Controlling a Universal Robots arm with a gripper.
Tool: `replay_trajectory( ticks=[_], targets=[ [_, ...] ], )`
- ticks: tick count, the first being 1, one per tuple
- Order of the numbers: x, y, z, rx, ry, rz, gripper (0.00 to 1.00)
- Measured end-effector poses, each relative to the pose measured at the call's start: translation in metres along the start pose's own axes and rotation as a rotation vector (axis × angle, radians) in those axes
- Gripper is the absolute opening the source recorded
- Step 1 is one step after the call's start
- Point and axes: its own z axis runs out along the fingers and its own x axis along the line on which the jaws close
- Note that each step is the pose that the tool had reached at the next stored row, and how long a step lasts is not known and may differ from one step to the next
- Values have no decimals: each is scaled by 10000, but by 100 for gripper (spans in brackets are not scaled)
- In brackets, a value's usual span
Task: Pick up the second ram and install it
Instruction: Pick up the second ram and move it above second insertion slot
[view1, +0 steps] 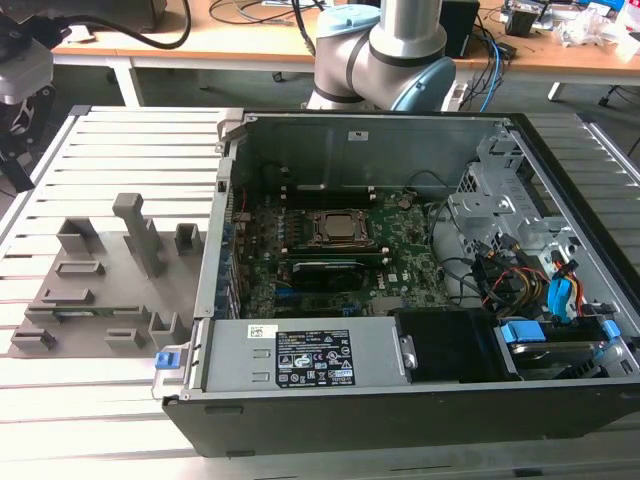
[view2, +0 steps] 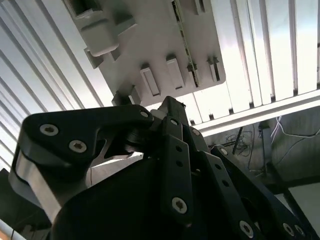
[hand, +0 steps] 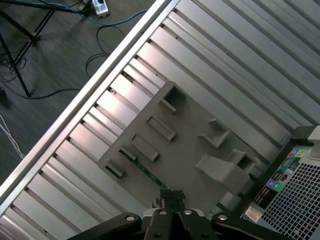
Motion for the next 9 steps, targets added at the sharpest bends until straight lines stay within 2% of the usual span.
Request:
replay_trajectory(
  ticks=[9],
  targets=[
    [0,0,0,-28,61,-1349,11]
  ],
)
